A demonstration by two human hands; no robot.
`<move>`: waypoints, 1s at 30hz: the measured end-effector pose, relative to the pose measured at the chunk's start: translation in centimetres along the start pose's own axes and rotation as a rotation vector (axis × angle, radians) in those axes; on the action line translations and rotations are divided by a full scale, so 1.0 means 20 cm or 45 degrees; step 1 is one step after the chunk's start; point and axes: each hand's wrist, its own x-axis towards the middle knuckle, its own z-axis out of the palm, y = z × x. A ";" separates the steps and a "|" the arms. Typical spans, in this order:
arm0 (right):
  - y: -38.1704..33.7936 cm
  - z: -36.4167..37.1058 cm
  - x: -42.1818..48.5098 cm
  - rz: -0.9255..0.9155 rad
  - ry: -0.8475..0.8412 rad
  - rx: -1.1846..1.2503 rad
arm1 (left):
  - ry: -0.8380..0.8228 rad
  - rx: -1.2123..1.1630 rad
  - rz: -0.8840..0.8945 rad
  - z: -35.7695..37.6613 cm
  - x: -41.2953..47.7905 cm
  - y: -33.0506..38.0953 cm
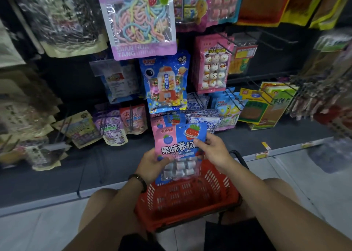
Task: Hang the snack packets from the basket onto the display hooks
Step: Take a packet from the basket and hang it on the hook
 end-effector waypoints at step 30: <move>0.41 0.21 0.84 0.067 0.165 -0.418 | 0.317 0.169 -0.223 -0.06 0.83 -0.31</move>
